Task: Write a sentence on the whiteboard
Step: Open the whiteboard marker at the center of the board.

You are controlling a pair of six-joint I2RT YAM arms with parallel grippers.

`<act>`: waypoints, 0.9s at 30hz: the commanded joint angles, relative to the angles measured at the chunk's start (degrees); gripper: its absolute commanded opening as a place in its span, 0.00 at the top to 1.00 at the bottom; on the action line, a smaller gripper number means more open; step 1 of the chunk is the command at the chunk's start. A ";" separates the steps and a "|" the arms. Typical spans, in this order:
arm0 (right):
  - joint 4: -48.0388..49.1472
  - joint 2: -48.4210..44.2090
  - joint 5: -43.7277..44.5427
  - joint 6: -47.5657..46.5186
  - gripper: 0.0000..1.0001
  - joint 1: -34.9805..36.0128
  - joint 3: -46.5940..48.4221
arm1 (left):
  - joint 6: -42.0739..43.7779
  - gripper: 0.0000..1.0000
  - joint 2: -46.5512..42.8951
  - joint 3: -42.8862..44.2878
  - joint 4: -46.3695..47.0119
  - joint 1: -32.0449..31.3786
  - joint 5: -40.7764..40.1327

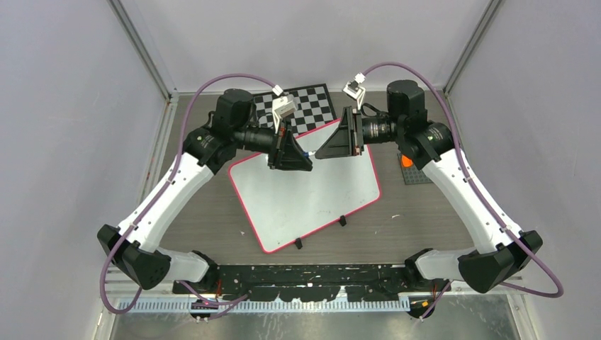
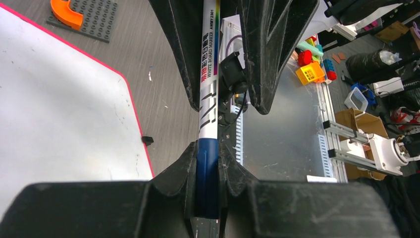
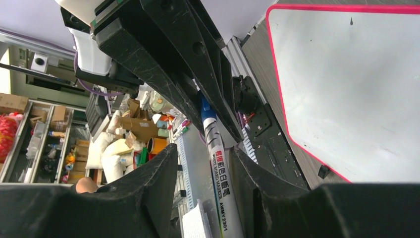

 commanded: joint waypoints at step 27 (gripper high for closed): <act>-0.24 -0.62 -2.05 -1.66 0.46 0.31 3.64 | 2.36 1.00 -1.66 0.68 -3.79 0.10 2.38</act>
